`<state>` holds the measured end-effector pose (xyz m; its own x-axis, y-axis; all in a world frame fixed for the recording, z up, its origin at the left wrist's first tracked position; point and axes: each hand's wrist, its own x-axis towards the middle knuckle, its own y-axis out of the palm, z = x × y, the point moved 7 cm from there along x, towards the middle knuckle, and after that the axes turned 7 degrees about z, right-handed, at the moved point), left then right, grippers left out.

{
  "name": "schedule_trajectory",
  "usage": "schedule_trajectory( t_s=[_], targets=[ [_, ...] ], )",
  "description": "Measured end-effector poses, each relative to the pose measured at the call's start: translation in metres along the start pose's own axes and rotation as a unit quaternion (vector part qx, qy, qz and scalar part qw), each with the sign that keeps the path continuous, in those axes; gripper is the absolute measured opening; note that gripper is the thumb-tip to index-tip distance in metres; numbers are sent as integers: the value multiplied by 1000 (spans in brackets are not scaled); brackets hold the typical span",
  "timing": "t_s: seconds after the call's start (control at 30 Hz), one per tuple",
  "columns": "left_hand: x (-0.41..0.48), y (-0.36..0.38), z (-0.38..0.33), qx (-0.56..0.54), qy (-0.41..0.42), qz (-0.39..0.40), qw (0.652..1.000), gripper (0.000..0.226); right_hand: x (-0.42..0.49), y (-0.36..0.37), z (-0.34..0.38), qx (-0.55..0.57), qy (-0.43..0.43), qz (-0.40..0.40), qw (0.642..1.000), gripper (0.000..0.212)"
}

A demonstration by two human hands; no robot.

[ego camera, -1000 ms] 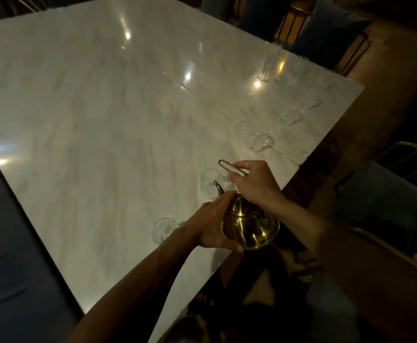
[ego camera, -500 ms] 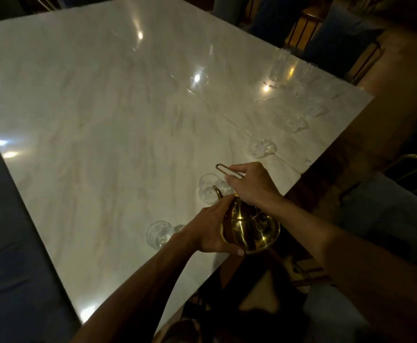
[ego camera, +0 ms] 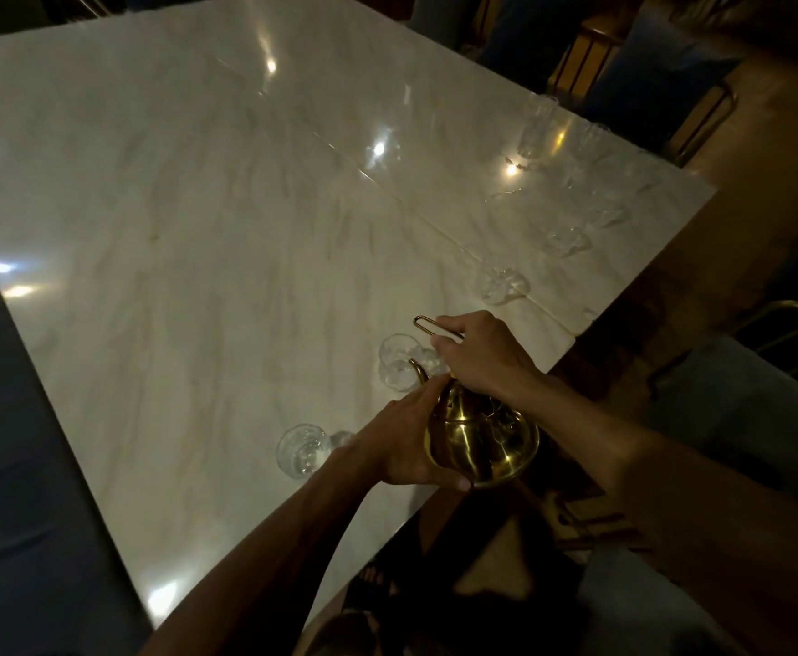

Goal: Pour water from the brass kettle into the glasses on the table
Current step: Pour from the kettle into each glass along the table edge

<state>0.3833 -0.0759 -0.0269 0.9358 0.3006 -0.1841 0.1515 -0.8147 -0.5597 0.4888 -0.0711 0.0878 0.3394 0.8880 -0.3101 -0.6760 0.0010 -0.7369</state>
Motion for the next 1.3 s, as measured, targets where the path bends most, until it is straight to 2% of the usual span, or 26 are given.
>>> schedule_trajectory(
  t_s=[1.3],
  targets=[
    [8,1,-5,-32,3,-9,999,135,1,-10,3,-18,0,16,1000,47]
  ],
)
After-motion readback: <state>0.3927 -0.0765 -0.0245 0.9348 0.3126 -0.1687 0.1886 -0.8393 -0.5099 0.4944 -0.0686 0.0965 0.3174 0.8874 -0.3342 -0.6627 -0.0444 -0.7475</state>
